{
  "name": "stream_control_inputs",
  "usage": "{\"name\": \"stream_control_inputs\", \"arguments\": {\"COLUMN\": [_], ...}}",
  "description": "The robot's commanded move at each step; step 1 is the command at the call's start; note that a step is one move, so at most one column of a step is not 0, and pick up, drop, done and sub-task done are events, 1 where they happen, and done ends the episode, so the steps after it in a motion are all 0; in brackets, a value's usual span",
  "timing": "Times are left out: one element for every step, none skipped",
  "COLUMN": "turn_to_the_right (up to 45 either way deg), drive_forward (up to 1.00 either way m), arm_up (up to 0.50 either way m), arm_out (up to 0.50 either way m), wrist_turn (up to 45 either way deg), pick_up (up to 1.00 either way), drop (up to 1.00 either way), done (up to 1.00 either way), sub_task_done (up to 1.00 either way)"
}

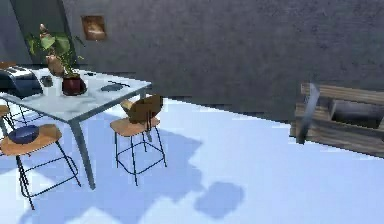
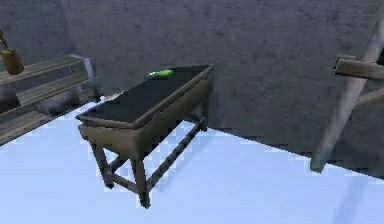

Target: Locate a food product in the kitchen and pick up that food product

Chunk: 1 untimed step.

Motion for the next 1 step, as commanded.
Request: {"name": "stream_control_inputs", "arguments": {"turn_to_the_right": [-33.0], "drive_forward": [0.0], "arm_up": [0.0], "arm_out": [0.0], "wrist_turn": [0.0], "pick_up": [0.0], "drop": [0.0], "done": [0.0], "sub_task_done": [0.0]}}
